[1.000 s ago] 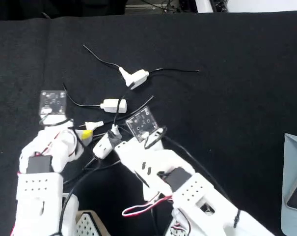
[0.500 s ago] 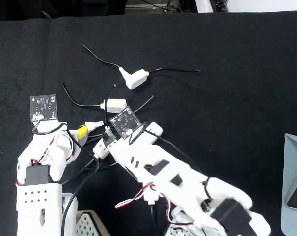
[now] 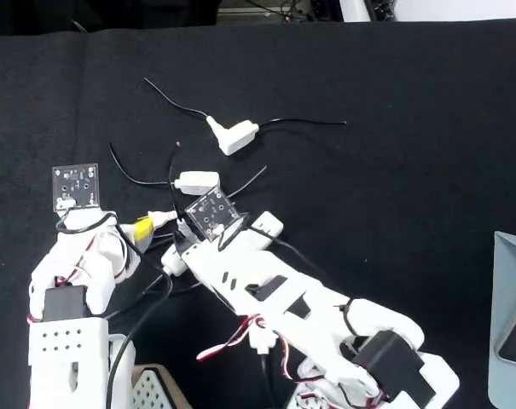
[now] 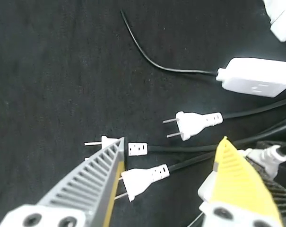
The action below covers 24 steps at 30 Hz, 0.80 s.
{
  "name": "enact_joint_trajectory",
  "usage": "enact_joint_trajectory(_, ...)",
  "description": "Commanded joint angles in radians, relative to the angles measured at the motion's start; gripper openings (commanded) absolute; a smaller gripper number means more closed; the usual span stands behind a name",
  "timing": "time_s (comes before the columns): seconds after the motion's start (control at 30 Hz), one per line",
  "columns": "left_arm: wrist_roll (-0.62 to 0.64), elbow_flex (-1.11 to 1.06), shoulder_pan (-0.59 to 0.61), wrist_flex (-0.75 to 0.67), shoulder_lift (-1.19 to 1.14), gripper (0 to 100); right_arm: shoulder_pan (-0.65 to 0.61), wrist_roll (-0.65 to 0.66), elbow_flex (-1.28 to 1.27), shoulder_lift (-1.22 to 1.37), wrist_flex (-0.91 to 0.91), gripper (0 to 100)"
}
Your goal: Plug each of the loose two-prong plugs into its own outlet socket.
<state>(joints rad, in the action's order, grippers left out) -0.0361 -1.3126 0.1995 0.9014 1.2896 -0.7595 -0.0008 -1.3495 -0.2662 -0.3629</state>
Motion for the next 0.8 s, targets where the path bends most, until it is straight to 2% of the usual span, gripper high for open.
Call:
enact_joint_trajectory(0.0,0.006,0.002,-0.058,-0.064,0.008,30,-0.018,0.006,0.008,0.001,-0.005,1.1)
enact_joint_trajectory(0.13,0.006,-0.008,-0.114,-0.104,0.008,30,-0.018,0.006,-0.008,0.001,-0.008,1.1)
enact_joint_trajectory(0.47,0.000,-0.008,-0.225,-0.104,0.008,30,-0.018,0.006,-0.024,-0.001,-0.005,1.1)
enact_joint_trajectory(0.77,-0.023,-0.035,-0.239,-0.104,0.006,30,-0.018,0.017,-0.031,-0.001,-0.005,1.2)
